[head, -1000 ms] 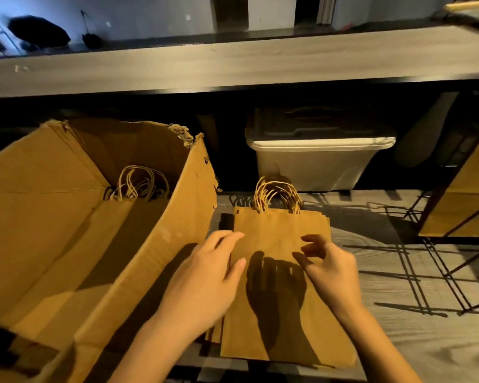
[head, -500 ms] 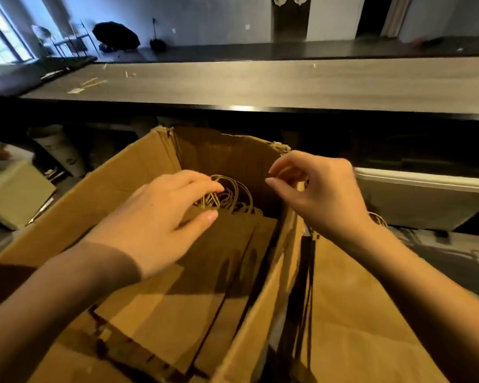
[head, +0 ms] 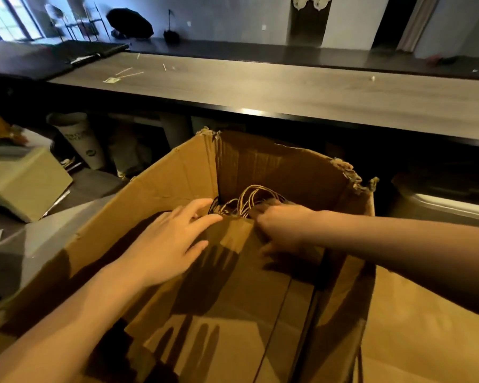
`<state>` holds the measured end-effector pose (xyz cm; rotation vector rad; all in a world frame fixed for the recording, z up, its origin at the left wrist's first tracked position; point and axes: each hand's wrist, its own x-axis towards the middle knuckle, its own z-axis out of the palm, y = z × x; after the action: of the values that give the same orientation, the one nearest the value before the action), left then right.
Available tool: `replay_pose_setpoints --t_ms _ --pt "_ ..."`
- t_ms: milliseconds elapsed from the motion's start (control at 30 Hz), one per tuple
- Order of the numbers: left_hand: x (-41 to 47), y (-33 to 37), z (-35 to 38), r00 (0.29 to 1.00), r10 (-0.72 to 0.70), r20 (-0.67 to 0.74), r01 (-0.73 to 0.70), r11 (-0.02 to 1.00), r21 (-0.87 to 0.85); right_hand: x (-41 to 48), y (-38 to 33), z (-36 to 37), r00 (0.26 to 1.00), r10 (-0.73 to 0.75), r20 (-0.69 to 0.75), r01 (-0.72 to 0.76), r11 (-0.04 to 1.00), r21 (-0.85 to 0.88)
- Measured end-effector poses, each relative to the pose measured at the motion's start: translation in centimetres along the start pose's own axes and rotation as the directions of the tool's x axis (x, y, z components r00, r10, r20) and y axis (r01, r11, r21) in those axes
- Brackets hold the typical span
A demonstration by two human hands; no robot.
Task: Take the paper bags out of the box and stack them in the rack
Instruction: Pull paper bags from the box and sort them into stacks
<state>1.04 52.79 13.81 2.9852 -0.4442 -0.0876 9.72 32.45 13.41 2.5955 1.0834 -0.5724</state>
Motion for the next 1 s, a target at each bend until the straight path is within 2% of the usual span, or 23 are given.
replay_pose_setpoints --t_ms 133,200,367,467,600,733,867,1000 --pt "0.5 0.1 0.0 0.997 0.048 0.06 -0.048 0.999 -0.01 0.8 0.5 3.1 0.96 0.039 0.279 -0.052 0.998 0.036" --pt "0.9 0.4 -0.1 0.995 0.08 0.052 -0.079 0.997 -0.022 0.5 0.4 3.9 0.943 0.026 0.331 -0.06 0.994 0.094" --pt "1.3 1.2 0.0 0.988 0.151 0.02 -0.15 0.988 -0.047 -0.1 -0.6 4.5 0.978 -0.024 0.207 -0.004 0.991 0.132" --pt "1.1 1.5 0.1 0.988 0.149 0.03 -0.147 0.987 -0.058 -0.1 -0.7 4.5 0.988 -0.023 0.153 -0.019 0.964 0.264" --pt "0.6 1.1 0.6 0.995 0.097 0.027 -0.096 0.994 -0.044 -0.2 -0.6 3.6 0.996 -0.013 0.091 -0.032 0.88 0.475" --pt "0.4 -0.1 1.2 0.998 0.004 0.063 -0.001 0.998 -0.056 -0.5 -0.6 1.8 0.993 0.115 -0.004 -0.082 0.731 0.678" --pt "0.0 -0.9 1.7 0.992 -0.096 0.085 0.105 0.988 -0.116 -1.7 -0.1 0.1 0.979 0.197 -0.058 -0.079 0.625 0.776" --pt "0.3 -1.5 2.2 0.932 -0.293 0.215 0.346 0.896 -0.278 -3.9 0.5 -1.4 0.972 0.205 -0.111 0.006 0.452 0.892"
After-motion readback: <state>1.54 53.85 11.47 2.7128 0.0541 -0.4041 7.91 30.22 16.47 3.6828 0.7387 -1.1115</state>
